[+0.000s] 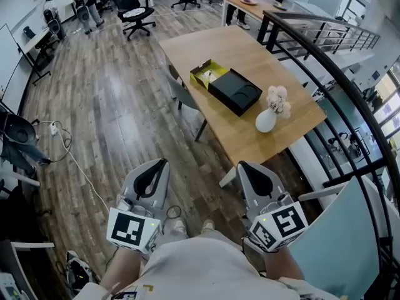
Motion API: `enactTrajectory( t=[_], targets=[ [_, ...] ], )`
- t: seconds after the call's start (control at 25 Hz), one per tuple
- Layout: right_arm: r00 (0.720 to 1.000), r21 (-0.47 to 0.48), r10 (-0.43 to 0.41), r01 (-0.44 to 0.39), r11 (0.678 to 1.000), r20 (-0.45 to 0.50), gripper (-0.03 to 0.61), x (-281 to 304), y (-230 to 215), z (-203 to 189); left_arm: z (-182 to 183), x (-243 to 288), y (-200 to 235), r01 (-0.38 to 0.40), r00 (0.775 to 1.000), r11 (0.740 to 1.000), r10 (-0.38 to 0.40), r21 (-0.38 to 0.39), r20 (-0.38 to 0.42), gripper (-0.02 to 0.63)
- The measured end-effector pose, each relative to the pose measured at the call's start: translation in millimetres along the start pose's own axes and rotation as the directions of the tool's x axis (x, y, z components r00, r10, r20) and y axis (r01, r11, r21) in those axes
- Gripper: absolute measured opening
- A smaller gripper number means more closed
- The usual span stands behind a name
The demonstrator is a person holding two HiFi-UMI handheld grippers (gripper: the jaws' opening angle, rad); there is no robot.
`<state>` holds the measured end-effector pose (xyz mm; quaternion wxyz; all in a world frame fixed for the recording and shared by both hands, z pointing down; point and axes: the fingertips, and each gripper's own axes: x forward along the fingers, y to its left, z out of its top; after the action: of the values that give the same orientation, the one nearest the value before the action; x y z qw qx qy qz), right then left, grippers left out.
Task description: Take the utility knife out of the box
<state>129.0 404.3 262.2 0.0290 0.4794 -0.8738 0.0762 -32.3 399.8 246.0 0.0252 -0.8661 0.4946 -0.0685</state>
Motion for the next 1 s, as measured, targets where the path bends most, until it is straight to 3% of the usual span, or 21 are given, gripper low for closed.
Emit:
enactTrajectory(
  t=[0.52, 0.76, 1.0],
  targets=[
    [1.0, -0.005, 0.013, -0.013, 1.0, -0.022, 0.0, -13, -47, -11, -12, 33, -38, -0.014, 1.0, 1.0, 0.013, -0.027, -0.027, 0.002],
    [0.998, 0.078, 0.07, -0.07, 0.994, 0.007, 0.0, -12, -62, -8, -12, 51, -54, -0.011, 0.999, 1.0, 0.011, -0.021, -0.031, 0.002],
    [0.998, 0.053, 0.057, -0.057, 0.997, 0.005, 0.0, -1, -74, -11, -11, 59, -50, -0.025, 0.999, 1.0, 0.025, -0.012, -0.03, 0.002]
  ],
)
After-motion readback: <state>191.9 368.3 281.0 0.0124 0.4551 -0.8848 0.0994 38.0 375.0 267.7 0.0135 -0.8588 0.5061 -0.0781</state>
